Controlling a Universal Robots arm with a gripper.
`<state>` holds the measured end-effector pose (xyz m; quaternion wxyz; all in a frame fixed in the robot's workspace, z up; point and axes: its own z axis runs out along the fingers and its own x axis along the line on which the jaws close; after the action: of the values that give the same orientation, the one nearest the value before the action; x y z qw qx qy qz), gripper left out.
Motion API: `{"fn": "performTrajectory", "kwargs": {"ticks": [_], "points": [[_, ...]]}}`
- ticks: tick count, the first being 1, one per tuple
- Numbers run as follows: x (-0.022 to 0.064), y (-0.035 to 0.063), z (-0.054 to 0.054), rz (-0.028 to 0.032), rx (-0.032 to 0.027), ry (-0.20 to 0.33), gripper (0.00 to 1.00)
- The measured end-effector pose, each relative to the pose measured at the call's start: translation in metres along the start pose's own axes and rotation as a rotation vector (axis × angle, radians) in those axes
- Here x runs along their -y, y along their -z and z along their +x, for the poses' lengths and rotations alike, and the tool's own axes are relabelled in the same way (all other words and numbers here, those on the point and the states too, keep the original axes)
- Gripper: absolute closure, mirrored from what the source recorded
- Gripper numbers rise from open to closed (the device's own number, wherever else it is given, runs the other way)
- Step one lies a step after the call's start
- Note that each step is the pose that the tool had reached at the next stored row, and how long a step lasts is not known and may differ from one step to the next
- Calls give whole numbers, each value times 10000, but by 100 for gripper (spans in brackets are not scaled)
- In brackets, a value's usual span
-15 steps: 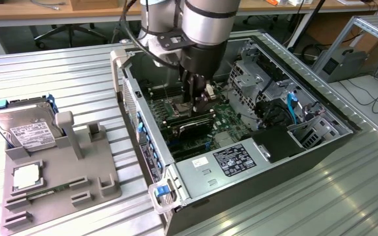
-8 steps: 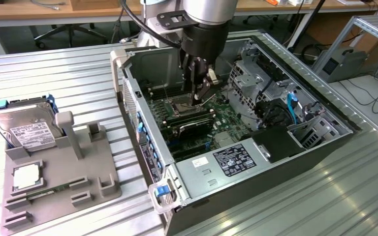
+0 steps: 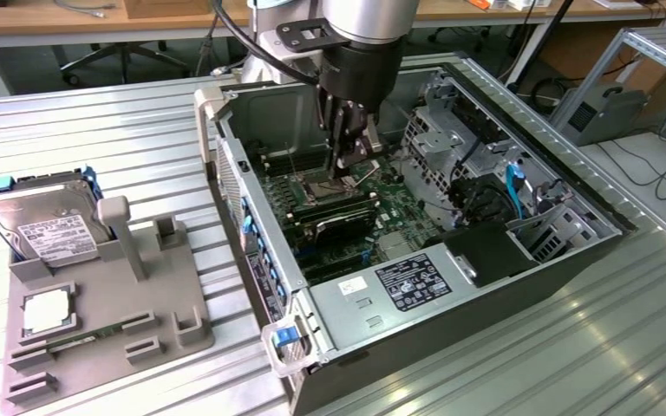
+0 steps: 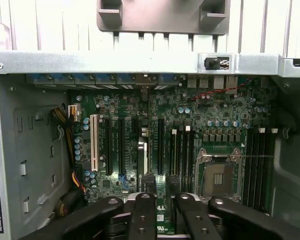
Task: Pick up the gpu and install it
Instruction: 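Press down on the gpu until it lock into place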
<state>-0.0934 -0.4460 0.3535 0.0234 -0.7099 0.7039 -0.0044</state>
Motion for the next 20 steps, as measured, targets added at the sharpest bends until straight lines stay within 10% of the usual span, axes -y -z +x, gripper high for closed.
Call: {"fn": "performTrajectory", "kwargs": {"ticks": [11, 15, 20], "points": [[1, 0, -1, -1, -2, 0, 89], [37, -1, -1, -116, -12, -44, 89], [38, -3, -2, -120, -12, -49, 89]]}}
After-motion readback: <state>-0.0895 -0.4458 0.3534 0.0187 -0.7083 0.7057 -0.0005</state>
